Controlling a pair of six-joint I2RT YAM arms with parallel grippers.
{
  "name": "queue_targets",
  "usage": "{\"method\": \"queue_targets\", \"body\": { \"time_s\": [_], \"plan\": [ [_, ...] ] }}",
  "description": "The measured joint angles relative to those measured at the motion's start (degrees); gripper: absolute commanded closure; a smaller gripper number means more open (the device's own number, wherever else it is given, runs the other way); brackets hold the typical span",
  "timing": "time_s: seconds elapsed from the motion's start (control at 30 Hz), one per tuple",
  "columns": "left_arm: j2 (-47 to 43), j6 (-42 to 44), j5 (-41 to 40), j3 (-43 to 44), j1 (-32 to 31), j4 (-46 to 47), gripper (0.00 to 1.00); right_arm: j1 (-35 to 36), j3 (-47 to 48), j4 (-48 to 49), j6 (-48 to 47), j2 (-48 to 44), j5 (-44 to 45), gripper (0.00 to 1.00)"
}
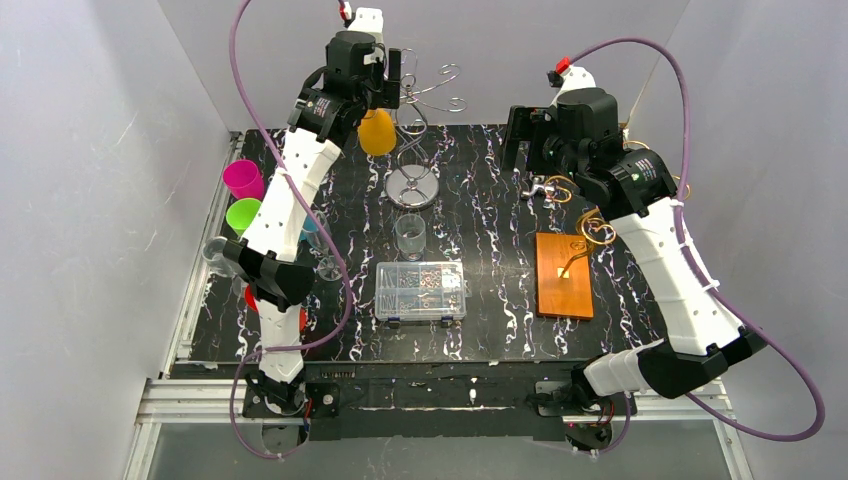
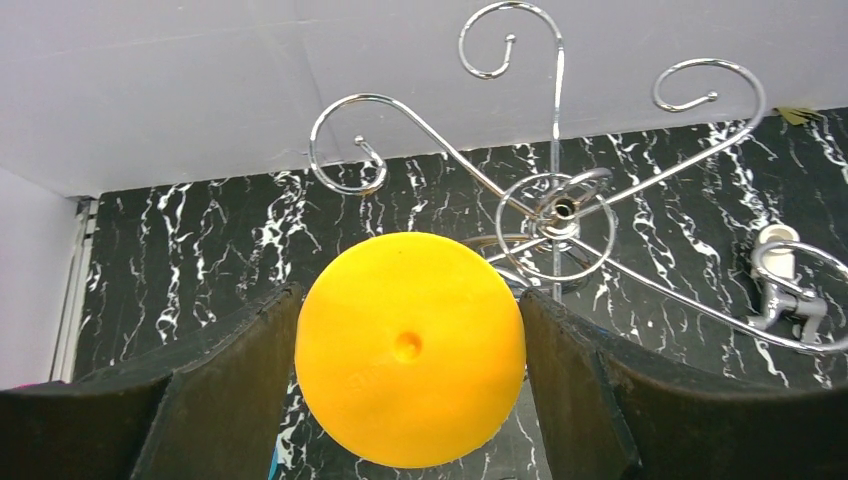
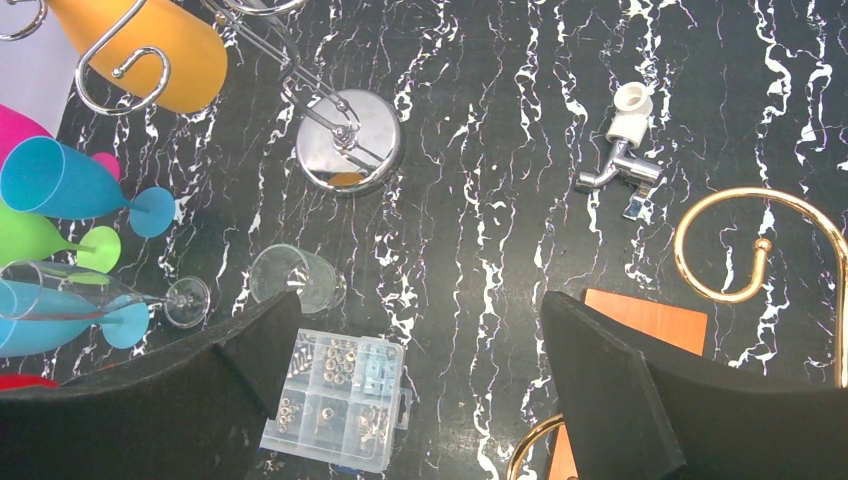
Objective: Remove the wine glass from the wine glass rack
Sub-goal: Pick up the wine glass from the wine rack.
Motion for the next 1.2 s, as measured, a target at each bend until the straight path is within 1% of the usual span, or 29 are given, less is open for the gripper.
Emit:
{"method": "queue_targets", "body": {
  "time_s": [0.23,0.43,0.8,1.2],
  "plan": [
    [0.00,-0.15,4.37,-0.42,-0.04,0.44,0.59,0.00,-0.02,0.00,0.02,0.00,0.00,0.00],
    [0.00,-0.17,6.16,-1.36,-0.33,0.26,0.59,0.00,0.00,-0.02,0.02,0.00,-0.02,0.00],
    [-0.59,-0.96,7.02,-2.95,-1.73,-1.44,0.60,0.00,0.00,-0.02,0.07,0.00,-0.24,0.00],
    [-6.40,-3.13,5.90,-4.68,-2.32,-5.11,0.60,0.00,0.00,0.04,1.05,0.00,-4.46,0.00]
  ]
}}
